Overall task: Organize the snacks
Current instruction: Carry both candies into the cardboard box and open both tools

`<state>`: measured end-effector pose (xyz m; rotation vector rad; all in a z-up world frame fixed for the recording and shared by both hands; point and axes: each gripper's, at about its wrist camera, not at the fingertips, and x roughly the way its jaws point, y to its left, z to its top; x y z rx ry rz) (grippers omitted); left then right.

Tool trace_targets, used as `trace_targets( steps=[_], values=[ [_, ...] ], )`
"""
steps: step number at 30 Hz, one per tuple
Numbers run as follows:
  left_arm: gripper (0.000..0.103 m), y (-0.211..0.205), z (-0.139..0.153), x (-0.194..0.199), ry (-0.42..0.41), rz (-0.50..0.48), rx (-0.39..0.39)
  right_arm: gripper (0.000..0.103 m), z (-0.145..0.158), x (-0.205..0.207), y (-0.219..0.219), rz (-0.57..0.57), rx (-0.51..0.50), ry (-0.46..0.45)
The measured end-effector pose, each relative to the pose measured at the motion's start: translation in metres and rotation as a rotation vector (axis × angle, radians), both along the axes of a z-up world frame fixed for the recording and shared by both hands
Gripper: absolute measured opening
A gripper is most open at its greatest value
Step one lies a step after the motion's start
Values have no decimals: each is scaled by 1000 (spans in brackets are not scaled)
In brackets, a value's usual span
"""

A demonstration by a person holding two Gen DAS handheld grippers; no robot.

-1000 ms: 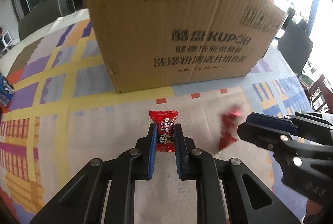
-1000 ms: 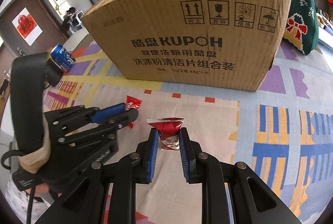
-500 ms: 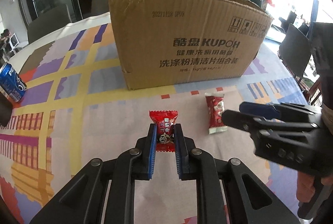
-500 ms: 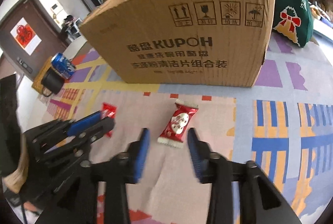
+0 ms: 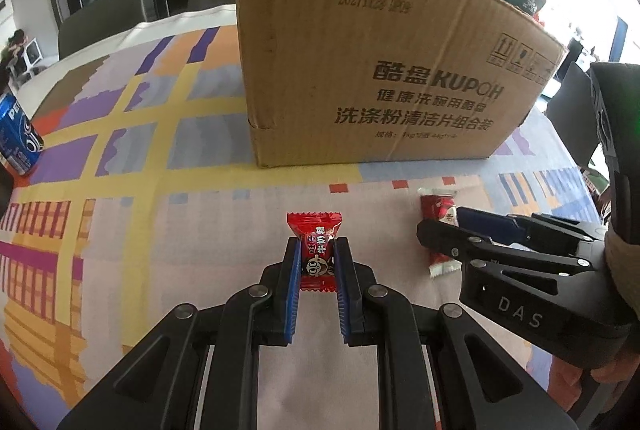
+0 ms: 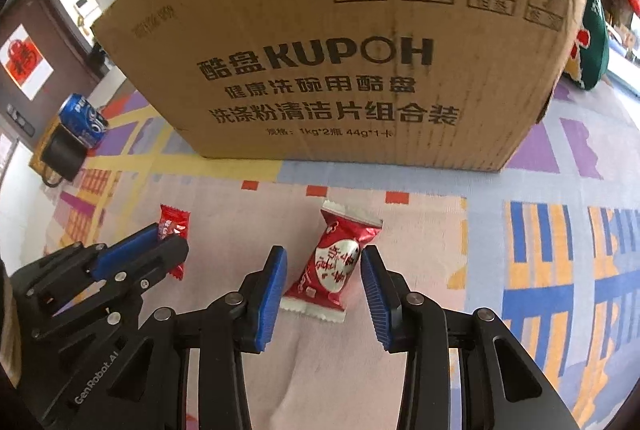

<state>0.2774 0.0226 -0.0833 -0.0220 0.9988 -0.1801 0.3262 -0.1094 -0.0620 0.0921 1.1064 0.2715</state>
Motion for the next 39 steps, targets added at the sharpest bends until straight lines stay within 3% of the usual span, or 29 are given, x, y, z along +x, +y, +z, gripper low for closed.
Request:
trace_targets(
  steps=[5, 14, 39],
  values=[
    [17, 1, 0, 3, 3, 14, -15, 24, -5, 7, 2, -2, 2, 24],
    [17, 2, 15, -4, -27, 15, -28, 24, 9, -7, 5, 10, -5, -34],
    [17, -8, 124, -35, -275, -20, -68, 24, 122, -57, -35, -22, 80, -315]
  ],
)
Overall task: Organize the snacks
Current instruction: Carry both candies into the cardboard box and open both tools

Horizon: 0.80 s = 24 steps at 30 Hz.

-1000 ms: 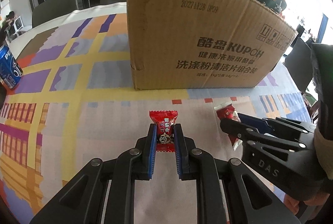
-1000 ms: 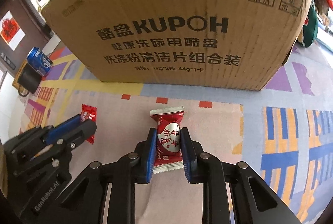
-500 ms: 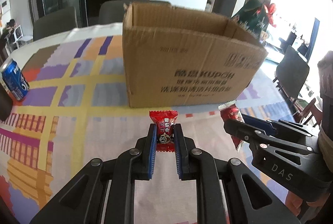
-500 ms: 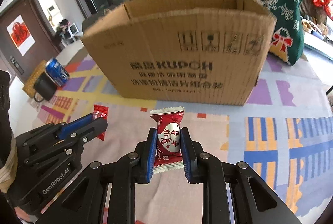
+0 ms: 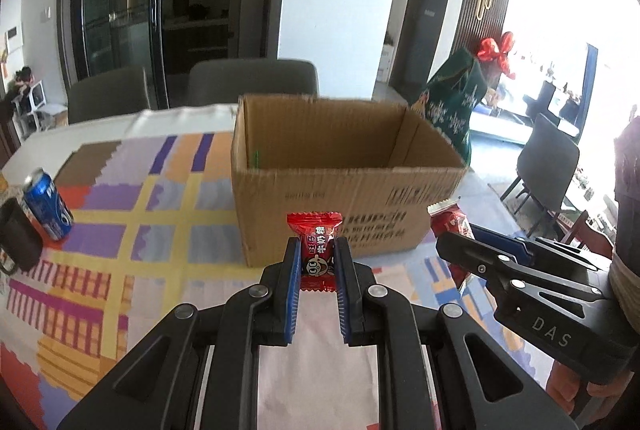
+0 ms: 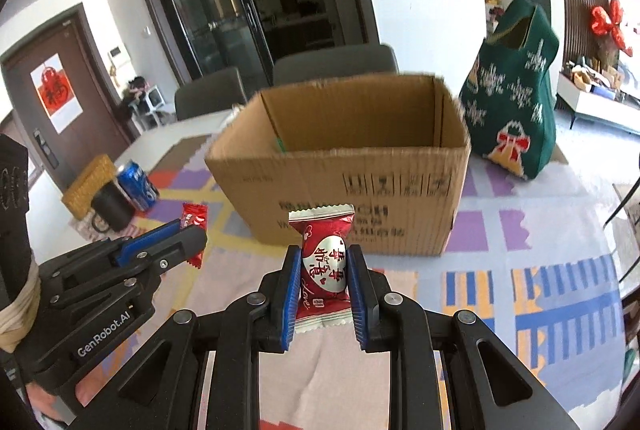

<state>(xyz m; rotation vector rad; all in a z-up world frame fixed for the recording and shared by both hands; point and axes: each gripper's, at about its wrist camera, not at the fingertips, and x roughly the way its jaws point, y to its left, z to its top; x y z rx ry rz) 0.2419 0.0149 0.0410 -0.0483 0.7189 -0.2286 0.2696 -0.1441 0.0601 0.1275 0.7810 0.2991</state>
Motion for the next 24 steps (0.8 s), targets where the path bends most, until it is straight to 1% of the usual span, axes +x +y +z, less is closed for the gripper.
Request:
trace_targets(
  steps=[6, 11, 18, 20, 24],
  values=[
    [17, -3, 19, 4, -43, -6, 9, 24, 22, -2, 1, -1, 8, -59],
    [17, -5, 28, 15, -59, -9, 20, 24, 35, 2, 1, -3, 1, -92],
    [17, -10, 38, 41, -56, -22, 29, 24, 52, 21, -2, 2, -9, -125],
    [17, -12, 40, 50, -44, -30, 24, 24, 54, 27, -3, 12, 3, -127],
    [17, -14, 42, 71, -20, -35, 19, 24, 57, 46, -3, 18, -8, -118]
  ],
)
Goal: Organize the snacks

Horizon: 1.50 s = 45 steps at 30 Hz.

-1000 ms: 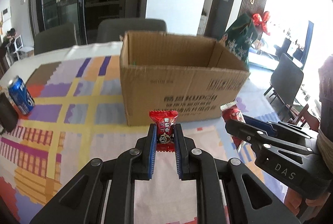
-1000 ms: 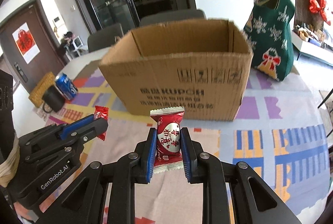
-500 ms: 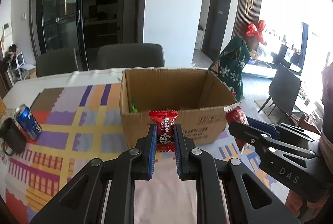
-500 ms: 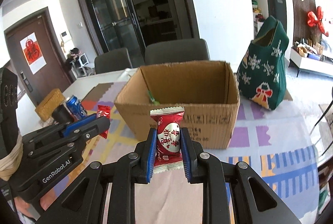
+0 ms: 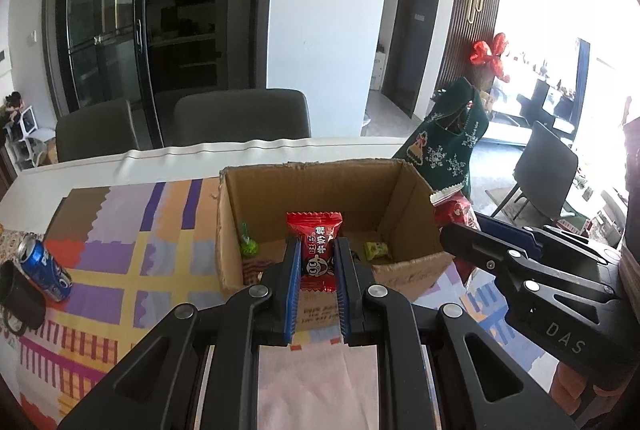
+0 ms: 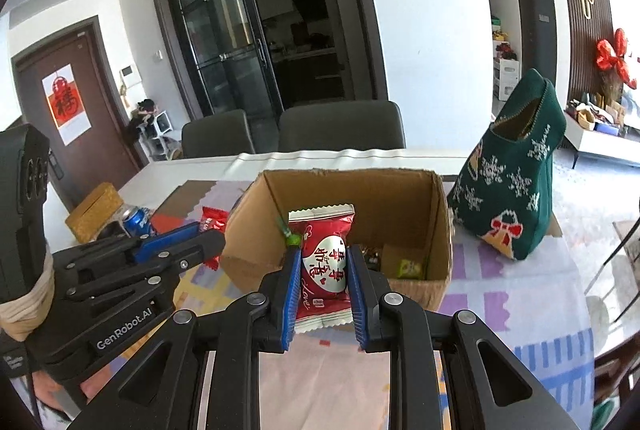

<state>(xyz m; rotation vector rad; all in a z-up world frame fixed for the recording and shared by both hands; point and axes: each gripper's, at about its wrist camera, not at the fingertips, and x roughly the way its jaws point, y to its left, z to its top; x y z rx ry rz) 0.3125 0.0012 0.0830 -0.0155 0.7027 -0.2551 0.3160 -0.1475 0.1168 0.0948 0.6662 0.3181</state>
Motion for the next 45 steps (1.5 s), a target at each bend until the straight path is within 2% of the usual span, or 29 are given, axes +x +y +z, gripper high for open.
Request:
trace_targets(
  steps=[10, 11, 13, 14, 15, 17, 20, 25, 31, 33, 36, 38, 42, 45],
  values=[
    [18, -2, -10, 49, 74, 0, -5, 24, -6, 51, -4, -12, -37, 43],
    [19, -2, -11, 53, 78, 4, 1, 24, -7, 54, -4, -13, -39, 47],
    [30, -3, -11, 56, 80, 13, 27, 25, -9, 63, -4, -18, -40, 51],
    [37, -3, -10, 54, 66, 28, 43, 30, -10, 66, -5, -17, -41, 56],
    [42, -1, -9, 52, 51, 38, 53, 40, -12, 70, -6, -25, -44, 68],
    [44, 0, -9, 44, 27, 52, 81, 48, -14, 70, -8, -47, -44, 73],
    [47, 2, -9, 33, 14, 66, 95, 54, -17, 65, -12, -72, -57, 64],
    [52, 6, -8, 12, 1, 82, 85, 64, -17, 43, -14, -103, -66, 49],
    [63, 11, 2, -25, -43, 99, 71, 70, -10, 8, -13, -109, -95, 7],
    [67, 12, 6, -39, -59, 109, 70, 76, -5, -6, -13, -107, -103, -12],
    [74, 12, 10, -59, -86, 123, 82, 77, 0, -24, -13, -108, -120, -43],
    [75, 12, 13, -72, -107, 131, 100, 80, 2, -35, -14, -111, -129, -57],
    [87, 9, 16, -97, -134, 138, 116, 84, 8, -61, -16, -130, -142, -96],
    [91, 8, 17, -114, -156, 146, 122, 85, 11, -81, -19, -134, -158, -124]
  ],
)
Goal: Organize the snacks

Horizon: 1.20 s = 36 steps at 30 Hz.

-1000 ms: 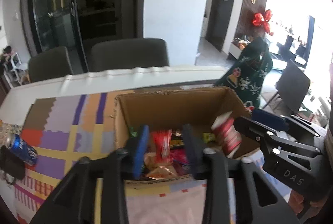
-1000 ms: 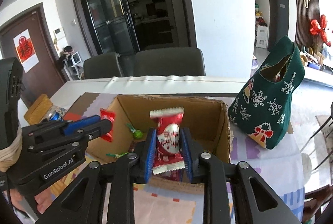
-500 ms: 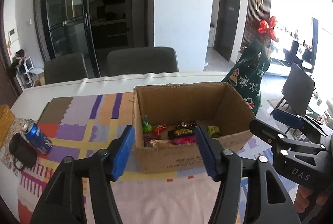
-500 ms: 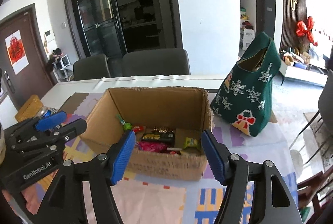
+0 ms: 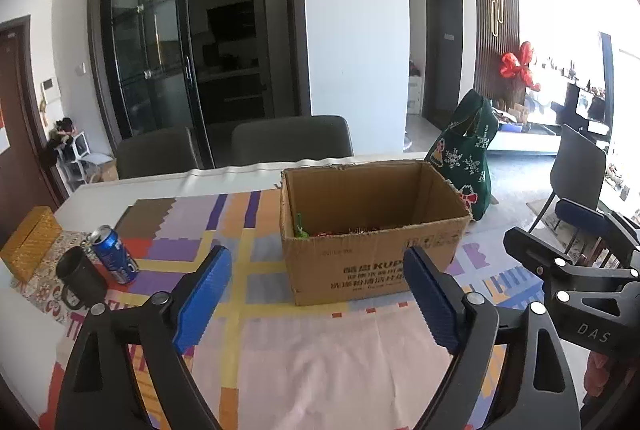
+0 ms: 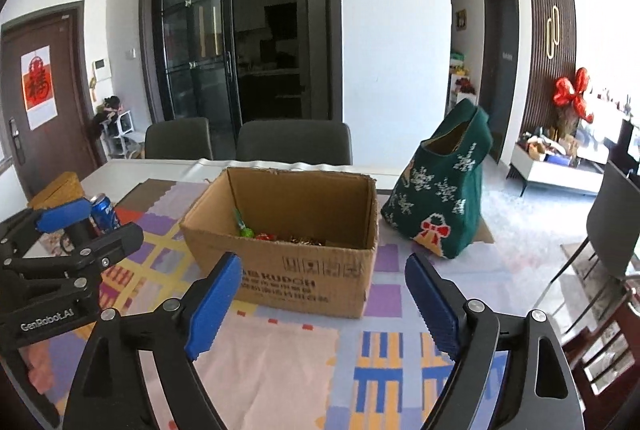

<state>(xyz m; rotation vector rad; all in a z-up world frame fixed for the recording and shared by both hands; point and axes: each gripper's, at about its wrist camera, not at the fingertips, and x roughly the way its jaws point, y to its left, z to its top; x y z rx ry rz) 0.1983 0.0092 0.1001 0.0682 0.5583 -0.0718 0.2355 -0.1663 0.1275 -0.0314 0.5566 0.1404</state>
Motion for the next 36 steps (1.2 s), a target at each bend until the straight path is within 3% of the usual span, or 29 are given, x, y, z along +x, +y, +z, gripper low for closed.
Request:
trace_targets(
  steps=[6, 18, 36],
  values=[
    [99, -2, -2, -30, -12, -1, 5, 88, 1, -29, -6, -8, 0, -34],
    [101, -5, -8, -70, -12, 10, 12, 88, -4, -75, -9, -3, -24, -47],
    [103, -4, -12, -91, -11, 19, 7, 88, -7, -105, -7, 7, -29, -45]
  ],
)
